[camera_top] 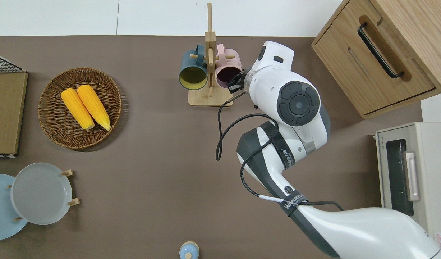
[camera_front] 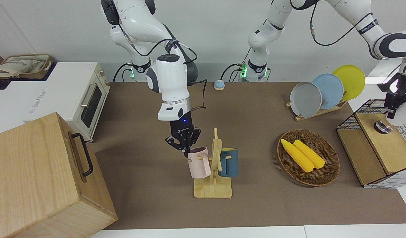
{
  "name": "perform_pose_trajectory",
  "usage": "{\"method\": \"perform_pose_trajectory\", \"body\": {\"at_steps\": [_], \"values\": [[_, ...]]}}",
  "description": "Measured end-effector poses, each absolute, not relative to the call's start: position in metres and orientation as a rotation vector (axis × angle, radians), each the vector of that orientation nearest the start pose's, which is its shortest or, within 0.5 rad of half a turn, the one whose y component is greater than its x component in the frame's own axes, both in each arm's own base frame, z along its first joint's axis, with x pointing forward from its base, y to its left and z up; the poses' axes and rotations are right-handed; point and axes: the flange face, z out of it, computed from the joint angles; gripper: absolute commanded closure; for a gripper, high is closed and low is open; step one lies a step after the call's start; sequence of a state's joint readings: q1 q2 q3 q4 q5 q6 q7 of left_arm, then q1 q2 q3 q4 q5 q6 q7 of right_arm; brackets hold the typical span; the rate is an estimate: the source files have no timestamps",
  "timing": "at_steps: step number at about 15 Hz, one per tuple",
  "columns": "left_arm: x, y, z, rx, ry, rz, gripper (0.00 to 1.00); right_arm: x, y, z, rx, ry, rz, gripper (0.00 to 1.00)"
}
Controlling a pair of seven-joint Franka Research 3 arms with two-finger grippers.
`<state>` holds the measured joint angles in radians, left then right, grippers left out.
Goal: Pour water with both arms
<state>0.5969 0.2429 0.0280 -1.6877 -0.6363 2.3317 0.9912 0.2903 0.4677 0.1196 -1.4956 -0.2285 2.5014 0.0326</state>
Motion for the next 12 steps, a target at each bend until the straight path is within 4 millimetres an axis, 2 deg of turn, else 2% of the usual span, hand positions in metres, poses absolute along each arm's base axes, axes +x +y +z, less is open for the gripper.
{"method": "perform_pose_trajectory", "body": {"at_steps": [3,8,12], "values": [[0.551,0.380,0.509,-3.055,-0.018,-1.037,1.00,0.678,0.278,0.463,-2.938,-0.749,-0.869,1.000],[0.552,0.378,0.547,-3.031,-0.061,-1.041,1.00,0.679,0.279,0.469,-2.929,-0.784,-0.889,1.000],[0.553,0.377,0.551,-3.032,-0.078,-1.041,1.00,0.683,0.272,0.473,-2.921,-0.903,-0.903,1.000]]}}
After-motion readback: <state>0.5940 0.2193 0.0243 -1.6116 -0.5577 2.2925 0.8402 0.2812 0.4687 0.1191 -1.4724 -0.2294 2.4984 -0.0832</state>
